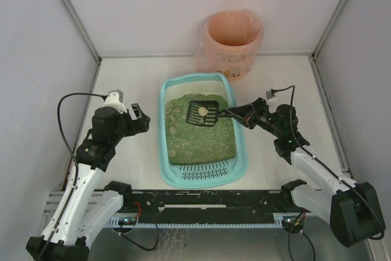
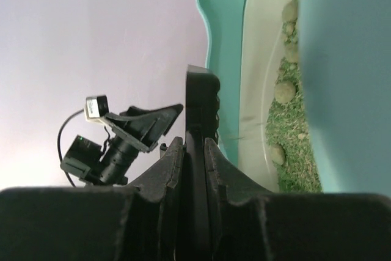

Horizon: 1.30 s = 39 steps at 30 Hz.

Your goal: Clean the litter box

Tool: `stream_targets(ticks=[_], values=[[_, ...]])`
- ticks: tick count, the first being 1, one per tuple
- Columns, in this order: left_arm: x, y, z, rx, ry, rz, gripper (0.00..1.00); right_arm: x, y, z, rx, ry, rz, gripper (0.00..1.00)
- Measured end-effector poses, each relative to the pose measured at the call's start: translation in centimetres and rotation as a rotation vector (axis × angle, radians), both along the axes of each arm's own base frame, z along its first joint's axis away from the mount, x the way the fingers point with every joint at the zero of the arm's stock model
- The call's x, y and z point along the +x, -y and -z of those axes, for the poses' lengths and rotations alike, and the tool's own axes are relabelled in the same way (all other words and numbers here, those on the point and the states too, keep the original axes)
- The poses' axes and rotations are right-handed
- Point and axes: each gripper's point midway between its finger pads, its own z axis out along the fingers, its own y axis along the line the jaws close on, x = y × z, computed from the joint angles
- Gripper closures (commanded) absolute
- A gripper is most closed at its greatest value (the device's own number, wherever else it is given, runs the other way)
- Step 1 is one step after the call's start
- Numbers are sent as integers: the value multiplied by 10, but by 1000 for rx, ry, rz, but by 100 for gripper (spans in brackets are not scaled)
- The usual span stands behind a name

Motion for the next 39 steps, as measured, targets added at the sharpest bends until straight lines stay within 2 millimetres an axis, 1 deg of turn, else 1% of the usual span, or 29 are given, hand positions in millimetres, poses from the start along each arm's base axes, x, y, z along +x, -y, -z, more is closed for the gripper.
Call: stream_targets(ticks=[3, 7, 9, 11, 12, 16, 19, 20, 22, 23, 25, 26, 28, 29, 30, 33, 37, 39], values=[[1, 0, -2, 5, 11, 3, 9, 2, -9, -3, -16, 5, -51, 100], [1, 5, -7, -5, 32, 33, 3, 1, -5, 1, -26, -7, -28, 100], [1, 9, -12, -14, 53, 58, 2, 0, -8, -1, -38, 7, -45, 100], [1, 13, -19, -28, 80, 81, 0, 0, -15, -7, -49, 30, -79, 100], [1, 14, -21, -31, 91, 89, 0, 1, -14, -8, -53, 34, -77, 100], [0, 16, -26, -37, 110, 102, 0, -2, -4, -9, -69, 51, -29, 100], [-1, 16, -28, -38, 120, 101, 0, -4, -9, -14, -83, 82, -68, 100], [-1, 16, -29, -39, 125, 101, 0, -2, -7, -15, -86, 85, -68, 100], [-2, 15, -31, -39, 131, 101, 0, -1, 2, -14, -86, 77, -35, 100], [-2, 15, -31, -40, 133, 100, 0, 2, 10, -13, -82, 79, 2, 100], [-2, 14, -32, -38, 136, 96, 0, 1, 15, -12, -80, 78, 18, 100], [-2, 14, -32, -38, 136, 94, 0, 2, 12, -12, -83, 81, 3, 100], [-2, 14, -30, -36, 129, 92, 0, -2, -3, -15, -89, 86, -75, 100], [-1, 14, -29, -35, 126, 92, 0, -2, -5, -14, -92, 82, -84, 100], [-1, 14, -28, -34, 122, 92, 0, -4, -6, -11, -92, 71, -88, 100], [-2, 13, -26, -32, 112, 90, 0, -6, 0, -4, -92, 56, -53, 100], [-3, 12, -27, -29, 114, 82, 0, -4, -13, -4, -93, 52, -117, 100], [-3, 11, -27, -29, 116, 81, 0, -2, -11, 0, -84, 28, -104, 100]])
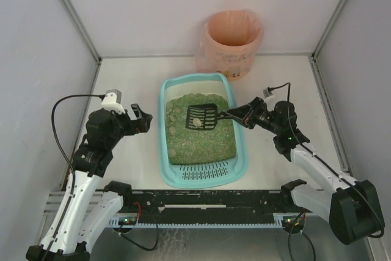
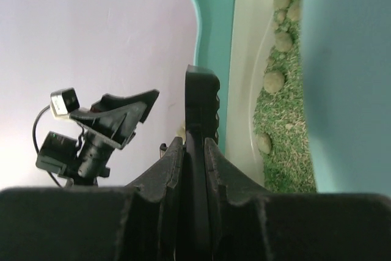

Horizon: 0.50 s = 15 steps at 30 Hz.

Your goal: Clean the litter box

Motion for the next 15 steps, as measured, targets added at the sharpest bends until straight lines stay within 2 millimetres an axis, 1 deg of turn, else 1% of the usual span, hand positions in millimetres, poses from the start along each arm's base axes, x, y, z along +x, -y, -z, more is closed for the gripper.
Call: stream_targets(ticks=[1, 3, 6, 8, 11, 15], values=[[0, 0, 0, 0, 1, 0, 0, 1, 4, 3, 4, -9, 24, 100], [-1, 0, -2, -2, 6, 0, 0, 1, 4, 6, 0, -19, 25, 100], [-1, -1, -3, -3, 11, -3, 0, 0, -9, -2, -9, -8, -33, 100], [-1, -1, -3, -3, 13, -4, 0, 2, -9, -8, -8, -1, -31, 100], [-1, -2, -3, -4, 14, -6, 0, 11, 2, -15, -6, 13, 34, 100], [-1, -3, -4, -5, 16, -8, 0, 29, 20, -23, 15, 12, 132, 100]])
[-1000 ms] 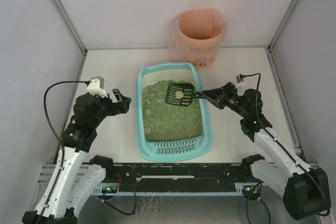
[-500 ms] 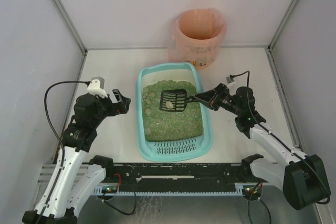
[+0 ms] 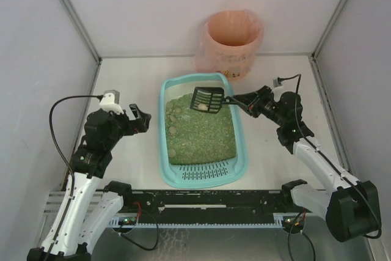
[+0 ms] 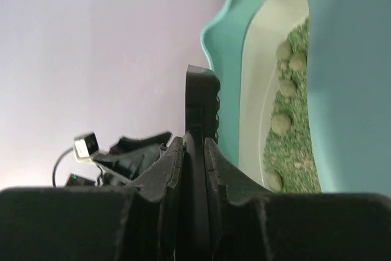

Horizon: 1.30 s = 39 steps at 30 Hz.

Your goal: Clean the litter box

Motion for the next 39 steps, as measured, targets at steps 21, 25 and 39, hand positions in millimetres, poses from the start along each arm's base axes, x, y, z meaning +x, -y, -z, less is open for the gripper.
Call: stream_targets(ticks=[21, 25, 39], values=[[-1, -4, -4, -8, 17, -11, 0, 158, 109, -121, -148, 229, 656, 100], [-1, -4, -5, -8, 17, -11, 0, 195, 125, -130, -292, 312, 735, 100], [-1, -4, -4, -8, 15, -13, 0, 281, 104, -116, -1028, 692, 579, 100]])
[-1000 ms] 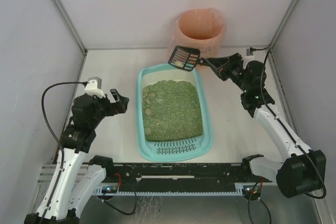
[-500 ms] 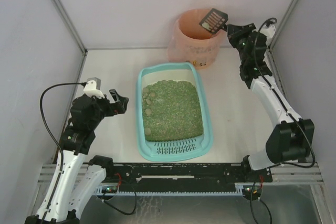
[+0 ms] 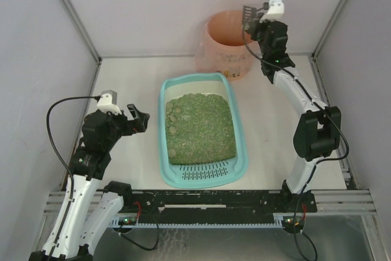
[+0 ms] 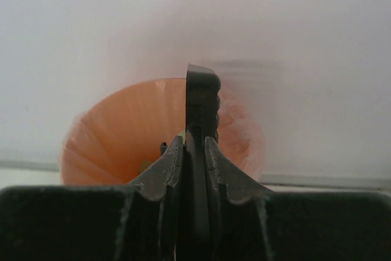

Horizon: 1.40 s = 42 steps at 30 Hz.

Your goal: Clean the litter box

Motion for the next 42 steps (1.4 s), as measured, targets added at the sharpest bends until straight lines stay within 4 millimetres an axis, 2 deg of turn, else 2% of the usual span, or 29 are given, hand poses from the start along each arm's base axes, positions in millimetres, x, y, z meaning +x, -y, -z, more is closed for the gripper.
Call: stream_targets(ticks=[5, 11, 16, 21, 24, 27, 31, 34, 36, 39, 42], values=[[1, 0, 1, 1, -5, -1, 0, -10, -45, -11, -362, 91, -66, 100], [1, -1, 1, 1, -6, -5, 0, -18, -80, -27, -711, 221, -71, 100], [1, -1, 1, 0, -6, -3, 0, -7, -79, -25, -881, 250, -27, 100], [1, -1, 1, -1, -4, -3, 0, -8, -78, -28, -898, 257, -10, 100], [1, -1, 1, -1, -3, -3, 0, -17, -85, -37, -839, 269, -24, 100], [1, -1, 1, -1, -5, -3, 0, -45, -99, -54, -663, 298, -99, 100], [2, -1, 2, -1, -10, -3, 0, -101, -106, -99, -296, 339, -247, 100], [2, 1, 3, -9, -16, 1, 0, -148, -99, -136, -10, 340, -370, 100], [2, 2, 3, -11, -19, 8, 0, -165, -99, -147, 95, 317, -426, 100], [3, 2, 6, -10, -28, 9, 0, -187, -106, -141, 219, 218, -509, 100], [4, 2, 7, -9, -35, 8, 0, -203, -126, -105, 275, 48, -560, 100]])
